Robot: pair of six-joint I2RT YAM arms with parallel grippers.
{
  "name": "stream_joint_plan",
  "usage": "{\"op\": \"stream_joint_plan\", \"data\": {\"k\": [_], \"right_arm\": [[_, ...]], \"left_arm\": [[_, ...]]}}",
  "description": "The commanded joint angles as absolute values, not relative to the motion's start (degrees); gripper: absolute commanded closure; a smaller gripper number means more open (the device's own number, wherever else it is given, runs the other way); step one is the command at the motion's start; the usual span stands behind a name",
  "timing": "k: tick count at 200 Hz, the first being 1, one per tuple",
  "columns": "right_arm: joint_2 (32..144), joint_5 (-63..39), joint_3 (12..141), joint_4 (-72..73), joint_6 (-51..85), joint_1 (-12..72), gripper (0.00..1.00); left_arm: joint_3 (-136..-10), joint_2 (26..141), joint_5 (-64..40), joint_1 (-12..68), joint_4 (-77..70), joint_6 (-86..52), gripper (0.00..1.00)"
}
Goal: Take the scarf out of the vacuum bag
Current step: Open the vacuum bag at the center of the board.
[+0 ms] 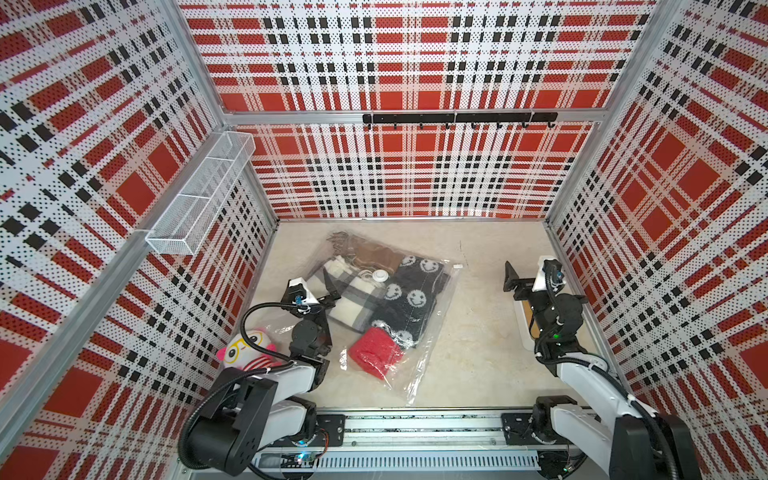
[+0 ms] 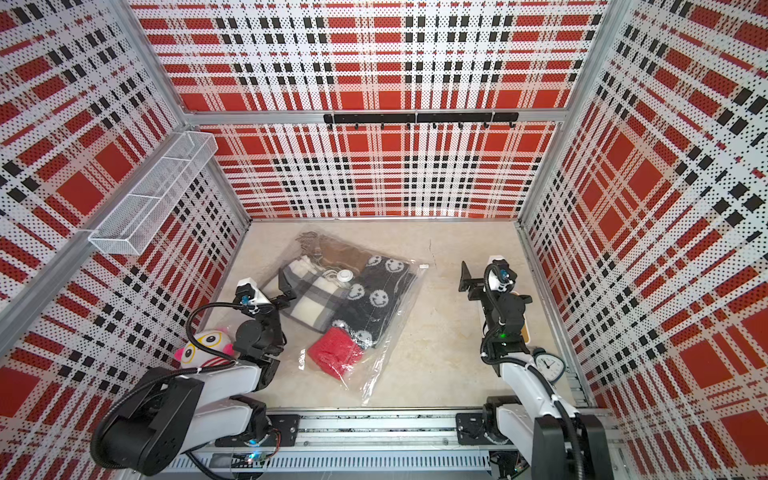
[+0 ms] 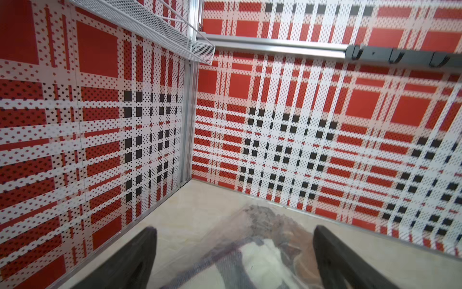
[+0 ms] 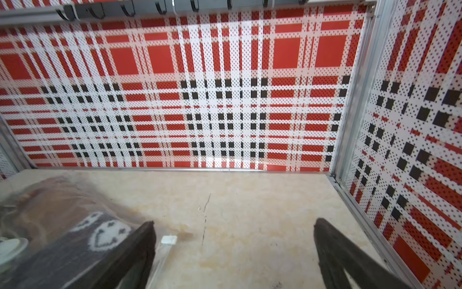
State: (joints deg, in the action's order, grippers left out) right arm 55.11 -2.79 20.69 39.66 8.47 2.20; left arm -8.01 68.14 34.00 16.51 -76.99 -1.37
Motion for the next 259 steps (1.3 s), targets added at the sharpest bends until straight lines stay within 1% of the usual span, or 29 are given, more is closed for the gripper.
{"op": "stream_joint_plan", "data": {"k": [1,12,27,36,45,55,65,81,92,105,117,133,146,154,174,192,214,241,259], "right_arm": [[50.91,-0.86,22.79,26.92,19.72,2.12,0.0],[48.5,-1.09,23.01,25.38,21.47,2.03,0.0],[44.08,1.26,23.09,20.84,29.58,1.92,0.0],[41.18,1.69,23.42,16.59,35.93,1.57,0.0],[38.03,-2.45,22.9,15.32,35.83,1.04,0.0],[35.02,-7.54,21.7,17.21,35.24,0.89,0.0],[33.27,-9.6,21.69,17.1,36.56,0.8,0.0],[33.25,-13.56,22.85,15.3,37.96,0.81,0.0],[34.01,-17.13,23.16,15.31,38.49,0.79,0.0],[35.13,-20.95,23.24,15.81,38.82,0.82,0.0],[36.17,-22.79,23.55,15.21,38.99,0.82,0.0],[38.03,-24.77,23.8,14.5,39.57,0.88,0.0],[40.46,-26.95,24.08,14.29,40.15,1.26,0.0],[41.85,-27.16,24.36,13.91,40.06,2.09,0.0],[44.51,-24.69,24.78,12.83,39.05,5.38,0.0],[46.39,-23.07,25.26,12.49,37.82,7.89,0.0],[48.48,-22.41,25.46,13.09,37.62,9.77,0.0],[50.61,-20.21,24.68,14.34,38.14,10.9,0.0],[50.47,-21.89,22.53,19.87,39.27,10.35,0.0]], "left_arm": [[-8.57,62.27,30.3,16.2,-69.6,-10.55,0.02],[-8.43,58.56,22.56,16.0,-66.11,-11.92,0.02],[-5.45,54.35,15.1,16.05,-70.37,-14.92,0.02],[-3.28,51.57,14.5,16.0,-73.0,-18.62,0.02],[-1.97,48.75,14.81,15.83,-73.12,-22.07,0.02],[-3.16,45.29,13.71,15.41,-67.8,-24.26,0.02],[-5.81,43.57,11.77,15.41,-61.21,-24.56,0.02],[-6.79,42.54,7.09,15.55,-60.08,-24.33,0.02],[-6.3,41.43,7.68,15.64,-60.18,-26.37,0.02],[-6.28,40.24,5.96,15.21,-59.0,-28.53,0.02],[-7.23,40.26,2.1,14.93,-57.31,-28.36,0.02],[-10.15,41.73,-1.61,16.68,-52.85,-27.33,0.02],[-12.84,43.69,-0.13,20.84,-48.19,-24.63,0.02],[-14.66,45.05,3.27,24.21,-45.01,-22.45,0.02],[-18.79,49.21,13.54,35.32,-40.42,-15.51,0.02],[-22.38,53.66,17.85,42.21,-37.64,-12.66,0.02],[-25.75,58.02,21.27,47.55,-34.69,-11.79,0.02],[-28.76,62.63,21.94,52.78,-30.74,-10.79,0.02],[-29.75,65.26,21.43,54.97,-28.96,-11.02,0.01]]}}
